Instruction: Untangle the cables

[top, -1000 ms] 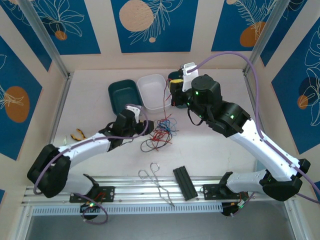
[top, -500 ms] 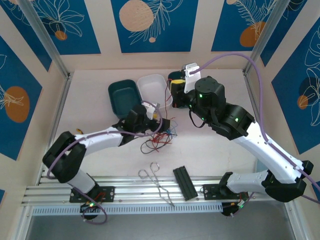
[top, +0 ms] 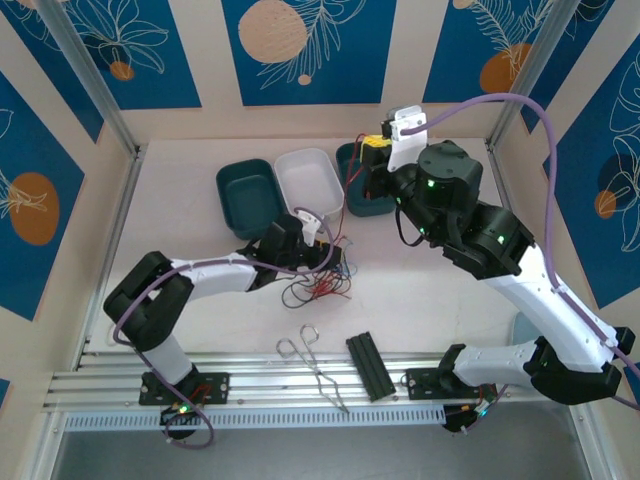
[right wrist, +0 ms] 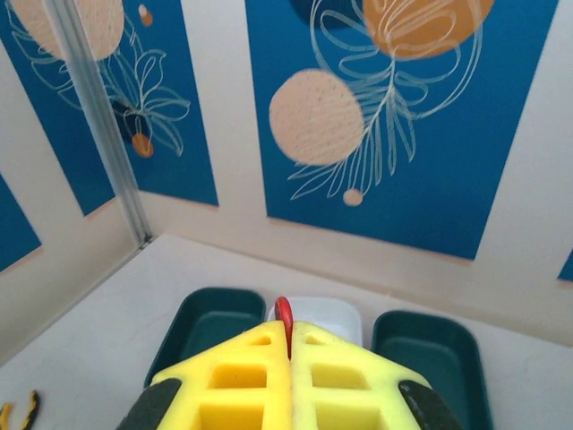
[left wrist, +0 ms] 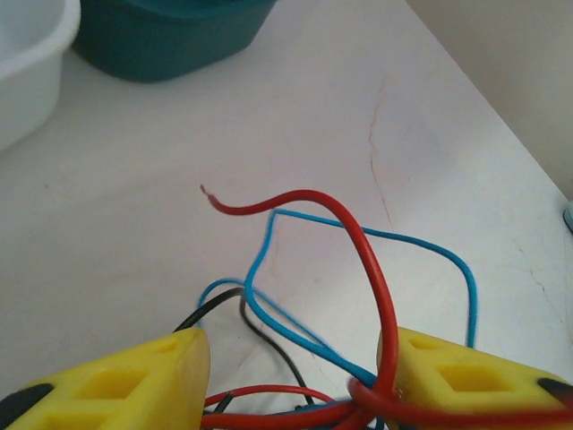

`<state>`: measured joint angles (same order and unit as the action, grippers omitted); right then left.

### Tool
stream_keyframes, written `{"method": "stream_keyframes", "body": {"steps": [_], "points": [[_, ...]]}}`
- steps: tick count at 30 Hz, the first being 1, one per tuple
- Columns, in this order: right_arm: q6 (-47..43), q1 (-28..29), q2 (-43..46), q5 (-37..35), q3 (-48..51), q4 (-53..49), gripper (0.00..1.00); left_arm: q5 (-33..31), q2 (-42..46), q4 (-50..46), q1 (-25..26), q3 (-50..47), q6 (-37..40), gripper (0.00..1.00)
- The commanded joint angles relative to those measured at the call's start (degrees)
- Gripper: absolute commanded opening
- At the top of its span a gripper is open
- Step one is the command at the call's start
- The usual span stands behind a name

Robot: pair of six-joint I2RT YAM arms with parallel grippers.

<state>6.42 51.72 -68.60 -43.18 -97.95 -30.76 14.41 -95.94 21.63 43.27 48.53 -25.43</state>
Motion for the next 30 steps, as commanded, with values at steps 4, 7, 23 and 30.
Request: {"method": "stream_keyframes", "body": {"steps": [4,7,23,30], "points": [[-7.35,-1.98,-1.59,-3.28,-5.71,5.71,0.0,3.55,-3.06,1.29,0.68,-1.86,-2.21,0.51],[-9.18,-3.16,-2.96,-2.79,-8.54,6.08,0.0,3.43,-3.69,1.57,0.68,-2.13,-2.68,0.51],[-15.73,-10.33,-9.13,-0.1,-23.22,8.14,0.0,1.3,-2.32,2.01,0.69,-3.08,-4.09,0.72],[-7.0,-21.57,-12.17,7.73,-25.18,3.59,0.0,-3.3,5.49,-0.42,0.52,-4.42,-5.08,1.0]]}}
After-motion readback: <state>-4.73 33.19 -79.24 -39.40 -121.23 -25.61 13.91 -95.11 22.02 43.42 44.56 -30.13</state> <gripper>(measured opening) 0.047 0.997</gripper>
